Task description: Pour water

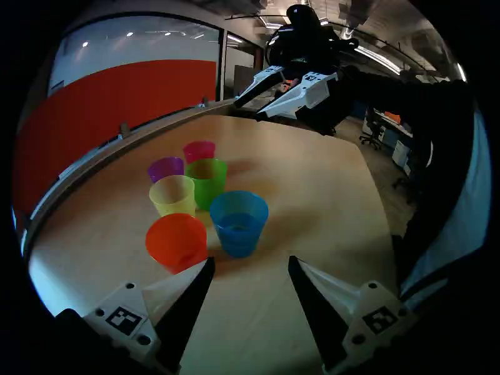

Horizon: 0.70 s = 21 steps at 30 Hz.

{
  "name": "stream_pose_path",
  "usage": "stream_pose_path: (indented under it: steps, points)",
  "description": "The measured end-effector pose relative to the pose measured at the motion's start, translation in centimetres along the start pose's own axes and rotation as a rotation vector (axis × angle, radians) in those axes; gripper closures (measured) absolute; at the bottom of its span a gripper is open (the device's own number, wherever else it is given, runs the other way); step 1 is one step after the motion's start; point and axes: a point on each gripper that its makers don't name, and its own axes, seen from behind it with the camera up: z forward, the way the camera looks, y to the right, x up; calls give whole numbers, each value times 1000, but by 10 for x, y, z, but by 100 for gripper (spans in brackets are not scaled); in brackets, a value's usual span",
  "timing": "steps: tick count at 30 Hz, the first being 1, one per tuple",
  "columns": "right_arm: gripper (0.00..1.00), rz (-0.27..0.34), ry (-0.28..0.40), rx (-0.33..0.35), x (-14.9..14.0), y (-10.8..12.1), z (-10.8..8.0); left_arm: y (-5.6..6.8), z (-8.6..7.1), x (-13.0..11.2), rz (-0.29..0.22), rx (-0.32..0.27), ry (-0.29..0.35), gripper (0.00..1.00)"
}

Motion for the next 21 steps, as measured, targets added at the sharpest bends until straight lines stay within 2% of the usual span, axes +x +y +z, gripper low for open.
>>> stream_pose_path:
  steps: [8,21]
  points:
    - [0,1,-5,8,-2,2,6,-2,11,-3,3,-7,-3,13]
    - [0,-2,-14,16,-6,4,13,-17,24,-4,7,14,-4,13]
